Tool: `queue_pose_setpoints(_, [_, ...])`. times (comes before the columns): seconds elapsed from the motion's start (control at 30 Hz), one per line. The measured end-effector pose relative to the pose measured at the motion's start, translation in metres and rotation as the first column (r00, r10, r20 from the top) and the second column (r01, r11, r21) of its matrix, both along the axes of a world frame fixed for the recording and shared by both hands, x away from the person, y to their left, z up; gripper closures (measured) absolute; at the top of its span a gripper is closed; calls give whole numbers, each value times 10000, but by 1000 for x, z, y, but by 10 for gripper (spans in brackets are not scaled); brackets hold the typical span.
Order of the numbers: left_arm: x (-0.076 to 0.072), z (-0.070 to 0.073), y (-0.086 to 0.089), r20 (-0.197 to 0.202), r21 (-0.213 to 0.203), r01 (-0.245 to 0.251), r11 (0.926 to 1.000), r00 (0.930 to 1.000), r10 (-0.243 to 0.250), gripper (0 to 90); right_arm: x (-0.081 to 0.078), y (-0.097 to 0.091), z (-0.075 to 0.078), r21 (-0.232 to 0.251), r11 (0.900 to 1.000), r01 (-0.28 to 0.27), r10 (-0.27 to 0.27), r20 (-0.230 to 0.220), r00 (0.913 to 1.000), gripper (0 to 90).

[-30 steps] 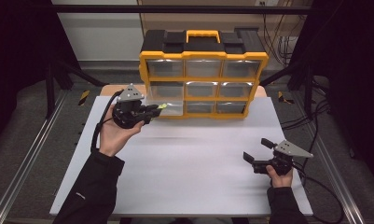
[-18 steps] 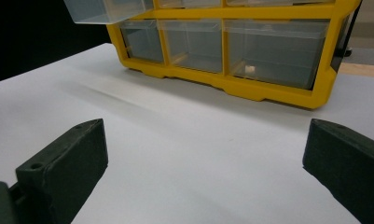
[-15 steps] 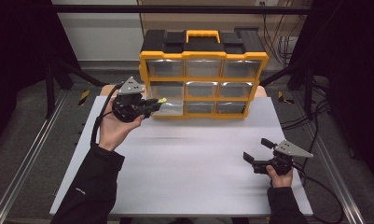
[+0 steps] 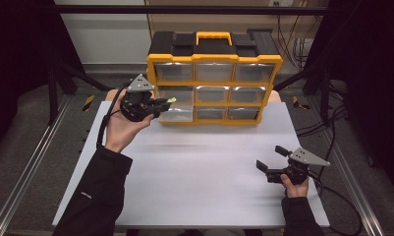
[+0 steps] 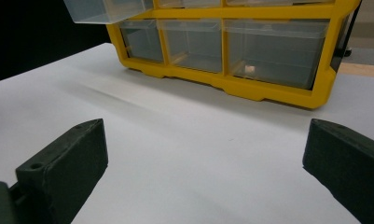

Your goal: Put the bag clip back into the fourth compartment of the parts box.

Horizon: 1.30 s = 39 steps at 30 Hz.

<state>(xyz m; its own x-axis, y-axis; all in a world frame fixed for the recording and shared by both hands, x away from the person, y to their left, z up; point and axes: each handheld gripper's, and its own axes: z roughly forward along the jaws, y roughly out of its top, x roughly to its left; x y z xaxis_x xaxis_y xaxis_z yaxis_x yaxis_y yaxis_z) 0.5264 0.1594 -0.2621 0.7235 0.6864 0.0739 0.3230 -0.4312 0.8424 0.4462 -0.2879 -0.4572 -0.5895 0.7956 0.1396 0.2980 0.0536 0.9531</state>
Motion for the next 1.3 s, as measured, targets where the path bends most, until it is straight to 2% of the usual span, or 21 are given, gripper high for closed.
queue_pose_setpoints(0.8, [27,5,-12,-87,459,18,9989,10000,-14,778,0,0,0,30,10000,-23,23,2,10000,5])
queue_pose_setpoints(1.1, [40,4,-9,-183,437,-150,9989,9997,158,778,0,0,0,38,10000,-30,30,-6,10000,5])
queue_pose_setpoints(1.3, [48,6,-8,-226,210,-272,9994,9994,277,778,0,0,0,49,10000,-34,34,-47,10000,5])
